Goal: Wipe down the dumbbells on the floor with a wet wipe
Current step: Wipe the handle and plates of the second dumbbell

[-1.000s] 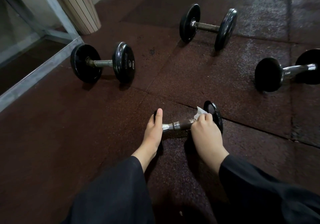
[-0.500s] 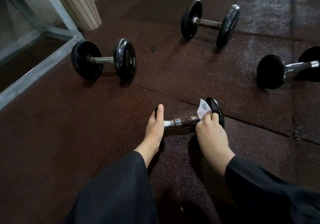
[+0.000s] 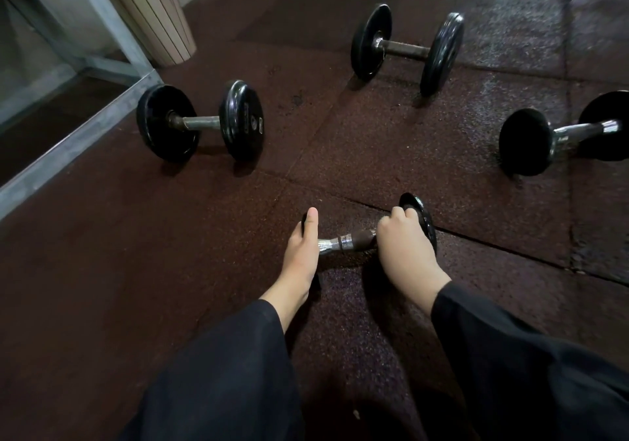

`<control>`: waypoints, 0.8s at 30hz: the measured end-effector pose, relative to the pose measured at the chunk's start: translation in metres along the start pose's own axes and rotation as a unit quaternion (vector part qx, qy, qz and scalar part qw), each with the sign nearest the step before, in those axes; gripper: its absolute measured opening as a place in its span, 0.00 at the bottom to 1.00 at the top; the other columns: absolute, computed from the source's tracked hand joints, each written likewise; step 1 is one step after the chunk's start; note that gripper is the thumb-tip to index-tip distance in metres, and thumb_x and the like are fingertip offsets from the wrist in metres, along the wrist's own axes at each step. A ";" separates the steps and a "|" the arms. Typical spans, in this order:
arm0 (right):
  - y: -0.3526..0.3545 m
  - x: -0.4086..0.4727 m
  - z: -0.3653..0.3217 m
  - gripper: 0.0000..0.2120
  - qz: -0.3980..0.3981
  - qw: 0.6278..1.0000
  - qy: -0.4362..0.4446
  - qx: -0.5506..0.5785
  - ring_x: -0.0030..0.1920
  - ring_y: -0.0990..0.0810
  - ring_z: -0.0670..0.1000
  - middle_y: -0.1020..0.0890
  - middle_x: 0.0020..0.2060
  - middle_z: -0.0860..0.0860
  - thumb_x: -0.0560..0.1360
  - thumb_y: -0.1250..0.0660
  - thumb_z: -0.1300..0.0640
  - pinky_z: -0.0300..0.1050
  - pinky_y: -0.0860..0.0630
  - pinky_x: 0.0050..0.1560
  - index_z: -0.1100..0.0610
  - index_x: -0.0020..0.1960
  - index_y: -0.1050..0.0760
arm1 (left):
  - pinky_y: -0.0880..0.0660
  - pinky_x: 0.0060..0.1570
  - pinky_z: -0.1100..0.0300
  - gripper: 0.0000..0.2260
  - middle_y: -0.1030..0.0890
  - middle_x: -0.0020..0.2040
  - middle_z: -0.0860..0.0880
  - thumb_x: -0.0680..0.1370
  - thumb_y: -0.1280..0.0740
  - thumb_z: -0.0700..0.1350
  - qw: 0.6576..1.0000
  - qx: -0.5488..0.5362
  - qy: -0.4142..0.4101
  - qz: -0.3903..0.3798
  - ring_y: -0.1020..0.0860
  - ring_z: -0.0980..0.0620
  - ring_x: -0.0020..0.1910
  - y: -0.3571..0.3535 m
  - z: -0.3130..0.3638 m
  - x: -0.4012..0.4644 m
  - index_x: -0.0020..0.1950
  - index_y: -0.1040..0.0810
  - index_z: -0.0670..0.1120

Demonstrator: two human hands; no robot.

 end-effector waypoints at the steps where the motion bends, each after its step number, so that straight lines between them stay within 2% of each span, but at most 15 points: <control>1: 0.002 0.003 -0.001 0.12 -0.005 1.000 0.007 0.018 0.58 0.29 0.59 0.24 0.55 0.58 0.77 0.45 0.65 0.47 0.33 0.58 0.61 0.56 0.27 | 0.41 0.70 0.59 0.26 0.32 0.72 0.48 0.79 0.45 0.59 1.000 0.001 -0.002 0.000 0.35 0.50 0.71 0.000 0.000 0.000 0.72 0.34 0.46; 5: 0.002 0.003 0.001 0.10 -0.023 0.998 0.024 0.047 0.58 0.29 0.58 0.24 0.54 0.58 0.77 0.42 0.64 0.46 0.31 0.56 0.61 0.56 0.26 | 0.41 0.68 0.60 0.26 0.32 0.72 0.48 0.79 0.45 0.59 1.000 -0.001 -0.002 -0.004 0.35 0.51 0.71 0.000 -0.001 -0.001 0.72 0.34 0.46; 8: 0.006 -0.006 0.008 0.12 -0.016 0.999 -0.019 0.047 0.60 0.31 0.59 0.27 0.57 0.59 0.78 0.44 0.65 0.45 0.30 0.58 0.62 0.59 0.27 | 0.41 0.63 0.65 0.24 0.32 0.72 0.49 0.80 0.45 0.58 1.000 -0.002 -0.006 -0.002 0.35 0.52 0.71 0.000 0.000 -0.004 0.72 0.34 0.47; 11: 0.013 -0.002 0.011 0.11 -0.016 0.993 -0.039 0.106 0.60 0.30 0.58 0.26 0.57 0.58 0.78 0.44 0.65 0.44 0.31 0.58 0.62 0.58 0.27 | 0.41 0.62 0.65 0.25 0.32 0.72 0.49 0.80 0.45 0.58 1.000 -0.004 -0.004 -0.006 0.35 0.51 0.71 0.000 0.001 -0.004 0.72 0.34 0.47; 16: 0.021 0.018 -0.005 0.08 -0.012 0.986 0.033 0.165 0.57 0.27 0.55 0.23 0.52 0.53 0.75 0.39 0.60 0.43 0.33 0.55 0.58 0.51 0.22 | 0.40 0.66 0.63 0.25 0.31 0.71 0.48 0.79 0.46 0.58 1.000 -0.006 0.000 -0.001 0.33 0.51 0.70 0.000 0.000 -0.001 0.72 0.33 0.46; 19: 0.021 0.018 -0.028 0.10 -0.038 0.975 0.091 0.197 0.57 0.25 0.55 0.22 0.53 0.54 0.77 0.40 0.59 0.44 0.32 0.56 0.57 0.54 0.22 | 0.38 0.71 0.55 0.28 0.29 0.70 0.47 0.78 0.45 0.62 1.000 -0.011 0.003 0.001 0.30 0.49 0.69 -0.001 0.000 -0.003 0.71 0.32 0.46; 21: 0.018 0.023 -0.037 0.11 -0.047 0.968 0.086 0.233 0.56 0.23 0.58 0.21 0.53 0.58 0.77 0.41 0.62 0.44 0.30 0.52 0.61 0.56 0.23 | 0.33 0.69 0.50 0.29 0.24 0.66 0.45 0.76 0.44 0.64 1.000 -0.021 0.010 -0.005 0.26 0.48 0.65 -0.001 -0.002 -0.002 0.69 0.29 0.46; 24: 0.017 0.022 -0.050 0.13 -0.052 0.972 0.093 0.209 0.58 0.23 0.58 0.21 0.56 0.57 0.76 0.39 0.62 0.45 0.28 0.55 0.60 0.60 0.27 | 0.27 0.63 0.49 0.25 0.19 0.57 0.43 0.78 0.45 0.61 0.999 -0.038 0.029 -0.011 0.21 0.46 0.57 0.000 -0.004 -0.001 0.64 0.25 0.44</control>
Point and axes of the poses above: each hand's wrist, its own x-axis towards the middle knuckle, its own y-axis out of the back of the hand, z = x × y, the point moved 6 cm from there along x, towards the middle knuckle
